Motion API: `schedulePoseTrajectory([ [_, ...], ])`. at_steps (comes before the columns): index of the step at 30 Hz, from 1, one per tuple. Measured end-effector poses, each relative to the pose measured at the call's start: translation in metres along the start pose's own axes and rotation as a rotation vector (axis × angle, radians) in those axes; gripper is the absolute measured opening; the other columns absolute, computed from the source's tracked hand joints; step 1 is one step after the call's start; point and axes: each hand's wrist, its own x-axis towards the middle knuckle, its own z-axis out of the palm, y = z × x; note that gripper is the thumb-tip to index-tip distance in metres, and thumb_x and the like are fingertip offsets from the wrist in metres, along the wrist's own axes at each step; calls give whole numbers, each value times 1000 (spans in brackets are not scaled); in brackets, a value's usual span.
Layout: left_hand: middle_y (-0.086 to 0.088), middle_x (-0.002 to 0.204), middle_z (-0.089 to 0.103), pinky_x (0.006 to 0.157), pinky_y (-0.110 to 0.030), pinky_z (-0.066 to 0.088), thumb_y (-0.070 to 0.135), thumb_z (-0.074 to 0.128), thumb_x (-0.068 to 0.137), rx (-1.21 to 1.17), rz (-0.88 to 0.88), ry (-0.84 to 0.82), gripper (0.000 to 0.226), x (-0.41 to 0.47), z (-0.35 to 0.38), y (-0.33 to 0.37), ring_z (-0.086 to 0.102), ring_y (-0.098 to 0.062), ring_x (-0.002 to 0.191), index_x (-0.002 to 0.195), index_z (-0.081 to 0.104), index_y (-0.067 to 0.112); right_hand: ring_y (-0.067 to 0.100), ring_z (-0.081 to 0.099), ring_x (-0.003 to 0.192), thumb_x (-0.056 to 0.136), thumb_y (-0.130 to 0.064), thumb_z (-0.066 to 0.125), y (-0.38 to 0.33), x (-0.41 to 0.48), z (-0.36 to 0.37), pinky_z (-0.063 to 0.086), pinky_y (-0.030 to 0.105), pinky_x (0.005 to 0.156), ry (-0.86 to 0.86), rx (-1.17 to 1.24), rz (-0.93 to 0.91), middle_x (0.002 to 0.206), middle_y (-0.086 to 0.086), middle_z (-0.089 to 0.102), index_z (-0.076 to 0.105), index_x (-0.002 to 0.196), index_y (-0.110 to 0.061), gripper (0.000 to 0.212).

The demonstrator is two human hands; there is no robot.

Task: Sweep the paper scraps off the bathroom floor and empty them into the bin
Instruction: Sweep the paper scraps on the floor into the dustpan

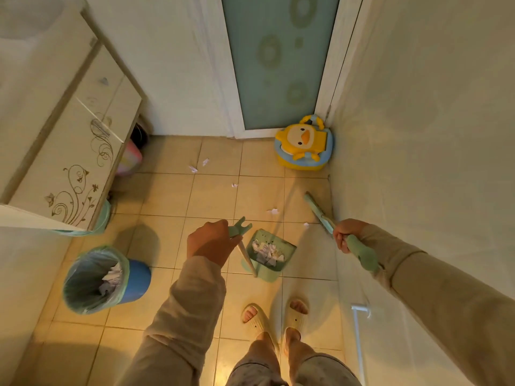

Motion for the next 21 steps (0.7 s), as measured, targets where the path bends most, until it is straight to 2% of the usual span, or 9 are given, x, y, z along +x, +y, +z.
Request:
schedulePoseTrajectory([
  [2,-7,101,68,74,-30,50,47,48,91,-1,3,-1,40,0,1,3,64,-25,90,108,59,13,12,45,35,89,2,40,4,-7,3,40,18,36,2,-13,-26,61,9,41,44,65,-4,25],
  [4,-7,100,68,74,-30,50,47,47,91,4,-11,-7,40,0,4,1,65,-25,89,107,58,13,12,46,34,89,3,40,9,-4,15,40,19,36,7,-80,-17,56,9,44,45,64,-4,26],
  [8,-5,100,69,74,-30,51,47,45,92,-4,-18,-6,39,-2,9,3,66,-23,89,108,58,14,13,39,37,88,0,36,21,2,37,33,19,37,94,-455,203,53,7,39,44,63,-3,26],
  [12,-6,102,69,77,-31,50,46,46,92,2,1,-4,37,1,9,5,65,-25,93,107,58,14,10,39,21,92,-1,32,14,-2,36,31,14,32,47,-530,270,29,4,42,39,60,-7,32],
  [16,-5,105,68,79,-30,50,47,46,92,6,15,3,39,3,4,0,65,-24,96,109,58,15,15,50,24,84,3,48,-5,-8,10,41,14,31,115,-473,94,34,10,54,51,61,3,22],
  [19,-4,104,68,77,-29,50,48,46,91,3,20,0,39,6,-2,-9,65,-23,94,109,59,16,15,51,33,82,1,50,-14,-12,6,40,17,37,128,-500,99,42,8,55,52,65,-1,17],
  [21,-4,104,68,77,-29,50,49,46,91,14,26,1,40,8,-7,-18,65,-23,94,109,58,16,16,51,27,83,2,50,-22,-13,7,41,15,33,147,-525,94,38,10,55,52,65,2,18],
])
